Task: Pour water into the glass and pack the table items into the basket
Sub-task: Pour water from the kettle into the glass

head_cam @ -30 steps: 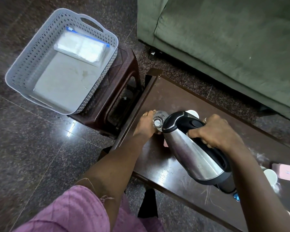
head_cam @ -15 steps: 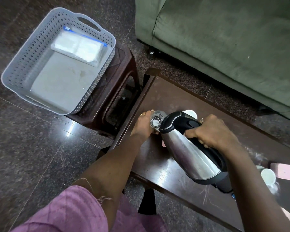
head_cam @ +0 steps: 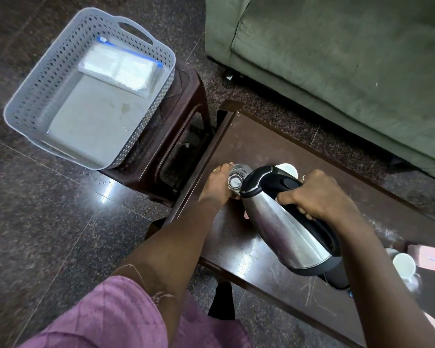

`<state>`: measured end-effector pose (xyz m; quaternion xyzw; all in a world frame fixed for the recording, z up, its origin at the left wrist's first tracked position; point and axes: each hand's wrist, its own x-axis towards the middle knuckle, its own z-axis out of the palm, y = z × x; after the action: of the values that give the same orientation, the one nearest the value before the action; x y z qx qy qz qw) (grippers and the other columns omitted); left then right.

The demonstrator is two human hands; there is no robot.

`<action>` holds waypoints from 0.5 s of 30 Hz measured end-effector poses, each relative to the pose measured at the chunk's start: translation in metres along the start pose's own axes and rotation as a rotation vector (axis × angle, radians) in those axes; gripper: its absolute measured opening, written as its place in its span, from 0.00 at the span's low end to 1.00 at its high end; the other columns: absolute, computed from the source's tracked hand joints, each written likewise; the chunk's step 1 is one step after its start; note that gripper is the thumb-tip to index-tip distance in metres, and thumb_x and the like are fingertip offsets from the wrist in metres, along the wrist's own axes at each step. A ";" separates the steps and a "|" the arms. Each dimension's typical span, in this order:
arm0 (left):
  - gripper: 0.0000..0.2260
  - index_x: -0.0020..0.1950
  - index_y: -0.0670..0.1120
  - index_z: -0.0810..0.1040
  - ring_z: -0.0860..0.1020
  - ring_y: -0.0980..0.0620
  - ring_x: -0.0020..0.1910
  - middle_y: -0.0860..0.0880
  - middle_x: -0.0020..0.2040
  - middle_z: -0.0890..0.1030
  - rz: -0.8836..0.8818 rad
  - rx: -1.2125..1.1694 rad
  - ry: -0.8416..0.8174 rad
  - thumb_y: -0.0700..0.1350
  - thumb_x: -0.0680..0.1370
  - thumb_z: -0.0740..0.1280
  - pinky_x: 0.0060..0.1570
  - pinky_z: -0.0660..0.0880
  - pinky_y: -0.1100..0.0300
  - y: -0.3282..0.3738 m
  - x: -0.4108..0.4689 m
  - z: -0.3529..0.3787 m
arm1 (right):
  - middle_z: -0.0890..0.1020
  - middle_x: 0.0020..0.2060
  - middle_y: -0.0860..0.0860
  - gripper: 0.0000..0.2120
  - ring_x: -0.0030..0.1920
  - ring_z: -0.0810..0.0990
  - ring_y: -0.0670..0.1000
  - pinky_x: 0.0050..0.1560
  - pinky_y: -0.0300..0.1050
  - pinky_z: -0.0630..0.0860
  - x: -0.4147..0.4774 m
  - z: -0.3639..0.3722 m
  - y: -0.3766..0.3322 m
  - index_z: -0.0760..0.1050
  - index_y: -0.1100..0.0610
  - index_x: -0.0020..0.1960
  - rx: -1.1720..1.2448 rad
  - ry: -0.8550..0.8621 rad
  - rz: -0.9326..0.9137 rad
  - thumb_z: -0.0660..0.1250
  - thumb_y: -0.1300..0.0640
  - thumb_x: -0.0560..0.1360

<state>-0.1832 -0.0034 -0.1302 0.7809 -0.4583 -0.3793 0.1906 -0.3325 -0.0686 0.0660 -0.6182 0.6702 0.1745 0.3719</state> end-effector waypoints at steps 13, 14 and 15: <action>0.16 0.62 0.44 0.71 0.75 0.42 0.60 0.41 0.59 0.77 -0.013 -0.030 -0.005 0.42 0.75 0.65 0.60 0.70 0.55 0.001 -0.001 -0.002 | 0.77 0.19 0.50 0.14 0.16 0.74 0.48 0.27 0.39 0.72 0.000 -0.002 -0.009 0.73 0.57 0.27 -0.004 -0.004 0.006 0.74 0.50 0.56; 0.15 0.63 0.44 0.71 0.74 0.42 0.61 0.40 0.59 0.77 -0.015 -0.026 -0.003 0.42 0.76 0.64 0.60 0.69 0.55 0.001 -0.001 -0.001 | 0.78 0.19 0.51 0.14 0.16 0.74 0.49 0.27 0.39 0.72 0.000 -0.003 -0.009 0.73 0.57 0.27 -0.008 -0.009 0.009 0.75 0.50 0.56; 0.15 0.63 0.44 0.71 0.74 0.42 0.61 0.40 0.60 0.77 -0.016 -0.024 0.000 0.42 0.76 0.64 0.60 0.69 0.55 0.001 -0.001 -0.001 | 0.78 0.20 0.51 0.14 0.17 0.75 0.49 0.27 0.39 0.72 0.000 -0.003 -0.009 0.73 0.57 0.28 -0.011 -0.012 0.010 0.75 0.50 0.56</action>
<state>-0.1833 -0.0033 -0.1287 0.7823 -0.4474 -0.3862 0.1968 -0.3250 -0.0722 0.0701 -0.6157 0.6700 0.1839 0.3716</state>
